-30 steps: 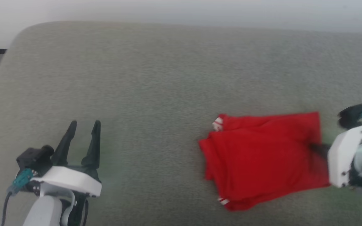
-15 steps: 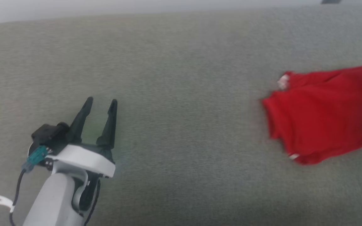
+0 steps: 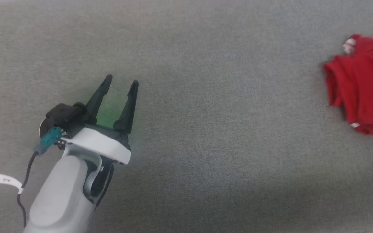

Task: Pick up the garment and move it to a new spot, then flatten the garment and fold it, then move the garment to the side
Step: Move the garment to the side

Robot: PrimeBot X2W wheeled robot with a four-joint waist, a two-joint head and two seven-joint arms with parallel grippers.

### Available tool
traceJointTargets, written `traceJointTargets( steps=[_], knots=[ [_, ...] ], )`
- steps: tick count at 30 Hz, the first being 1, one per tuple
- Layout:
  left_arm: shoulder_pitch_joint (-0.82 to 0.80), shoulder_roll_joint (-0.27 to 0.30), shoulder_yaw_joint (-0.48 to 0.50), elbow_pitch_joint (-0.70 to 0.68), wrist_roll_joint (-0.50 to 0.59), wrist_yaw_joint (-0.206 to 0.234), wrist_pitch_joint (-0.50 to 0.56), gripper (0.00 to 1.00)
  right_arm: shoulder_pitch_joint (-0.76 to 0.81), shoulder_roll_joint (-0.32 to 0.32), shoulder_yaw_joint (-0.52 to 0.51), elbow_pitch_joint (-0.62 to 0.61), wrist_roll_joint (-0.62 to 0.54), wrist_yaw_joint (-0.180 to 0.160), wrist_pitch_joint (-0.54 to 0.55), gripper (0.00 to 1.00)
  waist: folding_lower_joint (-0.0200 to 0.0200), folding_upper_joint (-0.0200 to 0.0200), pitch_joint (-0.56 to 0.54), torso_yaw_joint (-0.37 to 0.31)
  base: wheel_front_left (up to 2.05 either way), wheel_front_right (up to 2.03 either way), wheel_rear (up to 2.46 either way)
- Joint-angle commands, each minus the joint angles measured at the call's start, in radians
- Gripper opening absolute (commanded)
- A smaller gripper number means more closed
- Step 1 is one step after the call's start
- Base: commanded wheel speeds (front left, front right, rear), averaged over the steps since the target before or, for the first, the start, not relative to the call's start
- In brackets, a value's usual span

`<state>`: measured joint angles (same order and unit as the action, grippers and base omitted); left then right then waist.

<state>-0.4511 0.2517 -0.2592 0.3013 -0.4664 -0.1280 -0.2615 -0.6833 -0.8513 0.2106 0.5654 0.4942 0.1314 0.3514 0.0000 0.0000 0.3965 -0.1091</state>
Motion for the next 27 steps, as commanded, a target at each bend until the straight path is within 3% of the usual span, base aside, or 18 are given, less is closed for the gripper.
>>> traceJointTargets(
  steps=[1, 6, 13, 25, 26, 27],
  knots=[
    [-0.026, 0.009, -0.009, 0.004, 0.001, -0.002, -0.004, 1.0, -0.03, -0.009, 0.011, 0.035, -0.027, -0.001, -0.033, 0.0, 0.0, 0.0, 0.025, -0.012, 0.0, 0.0, 0.0],
    [-0.066, 0.019, -0.039, 0.013, 0.0, -0.002, -0.004, 1.0, -0.093, -0.011, 0.041, 0.139, -0.094, -0.001, -0.109, 0.0, 0.0, 0.0, 0.063, -0.019, 0.0, 0.0, 0.0],
    [-0.113, 0.038, -0.069, 0.023, -0.006, -0.002, -0.004, 1.0, -0.185, 0.035, 0.087, 0.272, -0.153, -0.001, -0.195, 0.0, 0.0, 0.0, 0.108, -0.018, 0.0, 0.0, 0.0],
    [-0.142, 0.048, -0.086, 0.042, -0.026, -0.002, -0.004, 1.0, -0.294, 0.109, 0.153, 0.455, -0.168, -0.001, -0.266, 0.0, 0.0, 0.0, 0.117, -0.002, 0.0, 0.0, 0.0],
    [-0.14, 0.047, -0.084, 0.043, -0.029, -0.002, -0.004, 1.0, -0.303, 0.11, 0.159, 0.466, -0.172, -0.001, -0.27, 0.13, 0.0, 0.0, 0.113, -0.002, 0.0, 0.0, 0.0],
    [-0.138, 0.048, -0.083, 0.043, -0.033, -0.002, -0.004, 1.0, -0.312, 0.113, 0.157, 0.48, -0.17, -0.001, -0.274, 0.33, 0.0, 0.0, 0.109, -0.001, 0.0, 0.0, 0.0]
  ],
)
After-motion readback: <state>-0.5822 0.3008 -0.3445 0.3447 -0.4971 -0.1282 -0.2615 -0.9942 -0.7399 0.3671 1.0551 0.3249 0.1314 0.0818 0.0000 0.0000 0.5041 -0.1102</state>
